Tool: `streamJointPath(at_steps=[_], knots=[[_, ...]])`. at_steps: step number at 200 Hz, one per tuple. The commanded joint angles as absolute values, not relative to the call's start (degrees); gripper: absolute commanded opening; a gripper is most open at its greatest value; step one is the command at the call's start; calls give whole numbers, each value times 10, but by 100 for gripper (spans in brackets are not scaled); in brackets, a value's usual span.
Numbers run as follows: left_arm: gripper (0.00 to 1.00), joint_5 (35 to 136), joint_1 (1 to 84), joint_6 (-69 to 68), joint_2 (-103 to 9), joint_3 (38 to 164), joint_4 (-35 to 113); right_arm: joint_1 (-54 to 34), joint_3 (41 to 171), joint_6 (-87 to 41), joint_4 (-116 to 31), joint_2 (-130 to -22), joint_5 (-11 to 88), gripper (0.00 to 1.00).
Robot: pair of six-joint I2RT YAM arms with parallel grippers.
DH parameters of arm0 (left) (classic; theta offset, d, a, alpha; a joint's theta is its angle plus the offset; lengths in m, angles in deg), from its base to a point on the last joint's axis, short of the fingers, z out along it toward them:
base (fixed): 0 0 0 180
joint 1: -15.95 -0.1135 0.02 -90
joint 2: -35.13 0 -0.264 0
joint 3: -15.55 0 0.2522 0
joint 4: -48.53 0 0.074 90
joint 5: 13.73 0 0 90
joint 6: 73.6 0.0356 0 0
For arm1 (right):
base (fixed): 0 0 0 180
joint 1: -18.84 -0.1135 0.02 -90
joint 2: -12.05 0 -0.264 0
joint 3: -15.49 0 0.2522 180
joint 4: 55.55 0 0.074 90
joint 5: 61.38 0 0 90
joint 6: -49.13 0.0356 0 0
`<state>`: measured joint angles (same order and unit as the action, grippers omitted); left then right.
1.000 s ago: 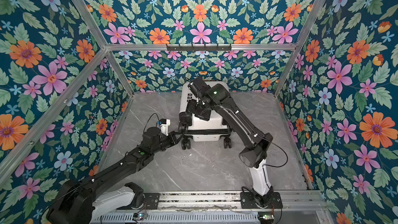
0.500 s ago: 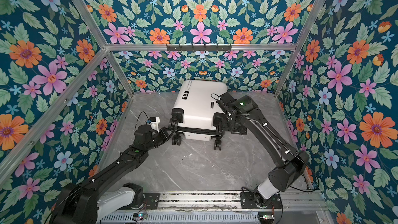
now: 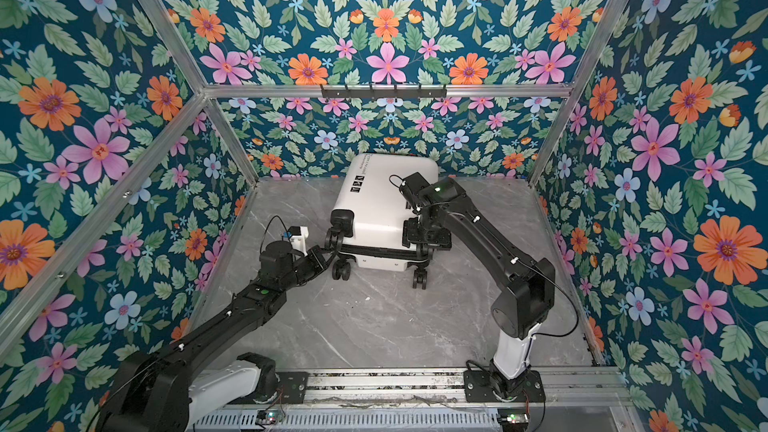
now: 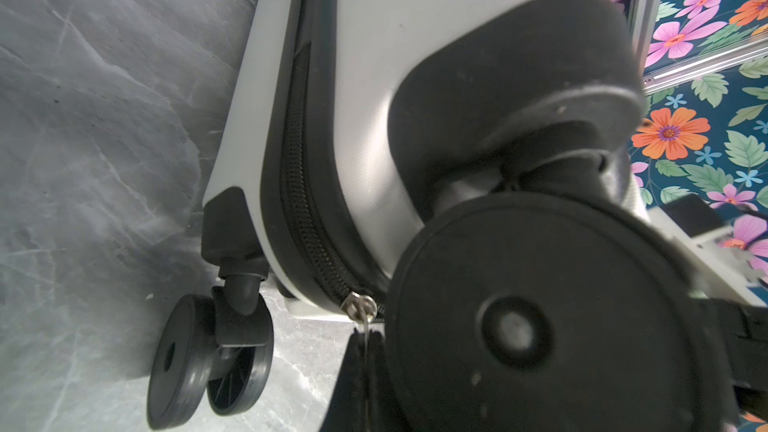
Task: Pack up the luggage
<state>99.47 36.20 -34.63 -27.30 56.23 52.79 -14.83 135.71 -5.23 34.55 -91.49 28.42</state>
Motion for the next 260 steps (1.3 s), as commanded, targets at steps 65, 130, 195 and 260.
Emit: streamJointPath(at_steps=[65,130,195,260], knots=[[0,996,362,-331,-258,568,553,-144,1348,-62,331,-939,277,48],[0,981,363,-291,-250,565,524,-143,1357,-25,268,-914,373,0],[0,932,409,-264,-221,577,494,-198,1459,41,244,-975,442,0],[0,898,477,-284,-228,594,522,-229,1490,91,205,-1032,467,0]])
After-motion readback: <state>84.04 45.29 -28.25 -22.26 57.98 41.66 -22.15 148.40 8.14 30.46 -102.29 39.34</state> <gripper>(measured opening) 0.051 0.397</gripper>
